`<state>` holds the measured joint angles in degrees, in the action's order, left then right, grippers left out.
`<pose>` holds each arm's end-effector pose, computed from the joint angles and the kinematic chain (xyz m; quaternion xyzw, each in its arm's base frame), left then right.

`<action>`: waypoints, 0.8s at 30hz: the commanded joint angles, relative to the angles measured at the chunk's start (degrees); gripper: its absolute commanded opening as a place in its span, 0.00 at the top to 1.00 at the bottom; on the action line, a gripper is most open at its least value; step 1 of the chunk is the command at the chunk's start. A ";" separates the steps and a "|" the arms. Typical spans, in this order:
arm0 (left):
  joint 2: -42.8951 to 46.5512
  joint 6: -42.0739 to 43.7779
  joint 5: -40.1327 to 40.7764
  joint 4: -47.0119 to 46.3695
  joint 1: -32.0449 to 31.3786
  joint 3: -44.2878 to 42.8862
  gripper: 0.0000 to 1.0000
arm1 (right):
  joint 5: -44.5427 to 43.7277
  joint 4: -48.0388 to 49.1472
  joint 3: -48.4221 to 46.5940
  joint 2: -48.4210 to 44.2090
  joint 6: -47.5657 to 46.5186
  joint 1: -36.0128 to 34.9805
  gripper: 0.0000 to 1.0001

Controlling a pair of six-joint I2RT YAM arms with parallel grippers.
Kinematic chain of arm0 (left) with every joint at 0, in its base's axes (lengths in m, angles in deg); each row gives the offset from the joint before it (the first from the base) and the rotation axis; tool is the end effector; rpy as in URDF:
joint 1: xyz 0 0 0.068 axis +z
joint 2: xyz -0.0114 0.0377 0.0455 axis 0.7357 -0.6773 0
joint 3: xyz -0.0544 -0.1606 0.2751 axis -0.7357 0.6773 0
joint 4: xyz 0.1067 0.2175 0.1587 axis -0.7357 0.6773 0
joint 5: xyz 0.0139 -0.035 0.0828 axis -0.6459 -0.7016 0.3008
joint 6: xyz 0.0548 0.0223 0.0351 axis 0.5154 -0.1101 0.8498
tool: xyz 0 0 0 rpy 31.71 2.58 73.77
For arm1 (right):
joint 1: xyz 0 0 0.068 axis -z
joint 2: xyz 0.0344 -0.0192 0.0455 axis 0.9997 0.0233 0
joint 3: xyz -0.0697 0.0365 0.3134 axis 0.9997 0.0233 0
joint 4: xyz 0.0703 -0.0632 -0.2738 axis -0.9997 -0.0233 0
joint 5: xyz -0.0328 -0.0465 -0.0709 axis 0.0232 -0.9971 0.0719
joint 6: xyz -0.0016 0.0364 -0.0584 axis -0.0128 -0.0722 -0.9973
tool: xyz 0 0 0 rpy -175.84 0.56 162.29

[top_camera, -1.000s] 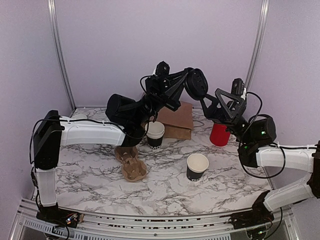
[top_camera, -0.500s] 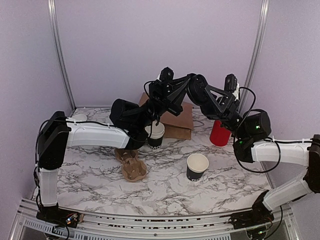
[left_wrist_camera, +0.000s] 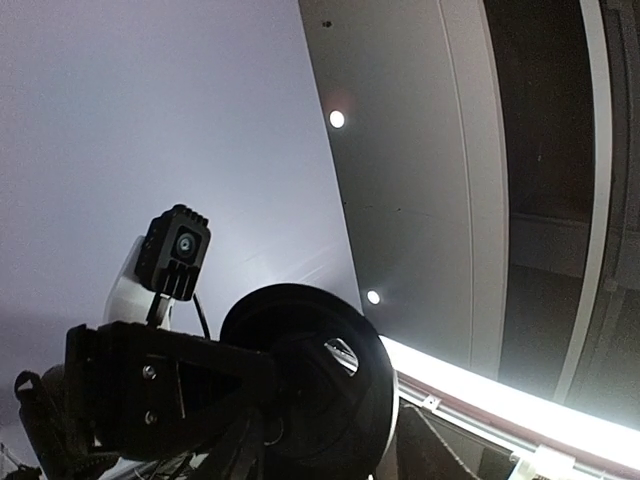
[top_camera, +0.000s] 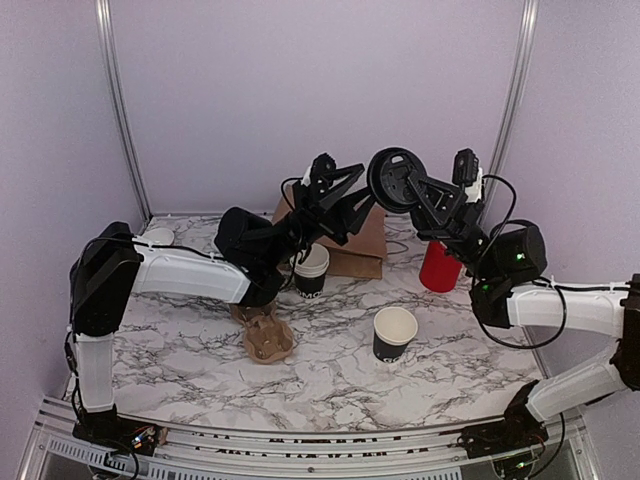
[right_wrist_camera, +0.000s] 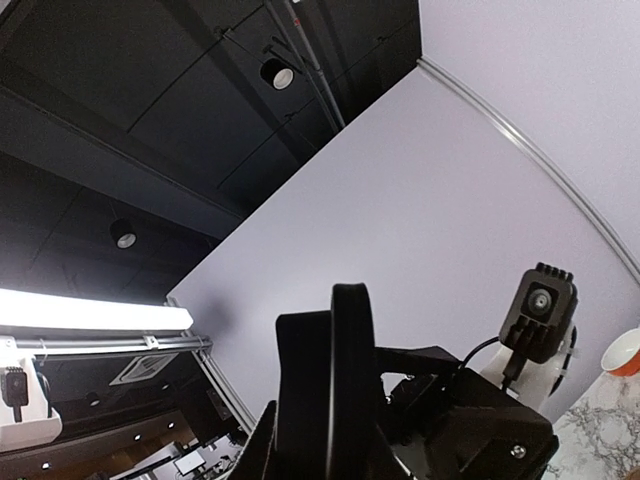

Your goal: Pack the takeout coffee

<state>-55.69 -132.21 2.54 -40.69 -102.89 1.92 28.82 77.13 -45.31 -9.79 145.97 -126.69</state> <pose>0.2578 -0.4159 0.3883 0.0708 0.3458 -0.9282 0.1180 0.2011 0.1905 0.4014 -0.0986 0.4132 0.8009 0.4220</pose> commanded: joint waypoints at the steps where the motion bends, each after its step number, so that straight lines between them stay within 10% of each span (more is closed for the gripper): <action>1: 6.53 6.56 -0.78 2.32 1.61 6.39 0.44 | -2.92 -4.84 1.38 -4.54 -4.18 -0.21 0.92; 9: 18.15 25.78 1.69 31.89 4.92 20.09 0.35 | -6.08 -30.96 4.43 -13.23 -11.93 0.33 0.93; 24: 14.01 48.14 4.99 69.13 1.21 13.88 0.36 | -1.02 -48.77 21.67 -19.30 -11.63 5.81 0.95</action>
<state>-39.48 -91.51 5.51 16.90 -99.59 19.97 26.15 32.52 -24.79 -26.99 134.93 -122.01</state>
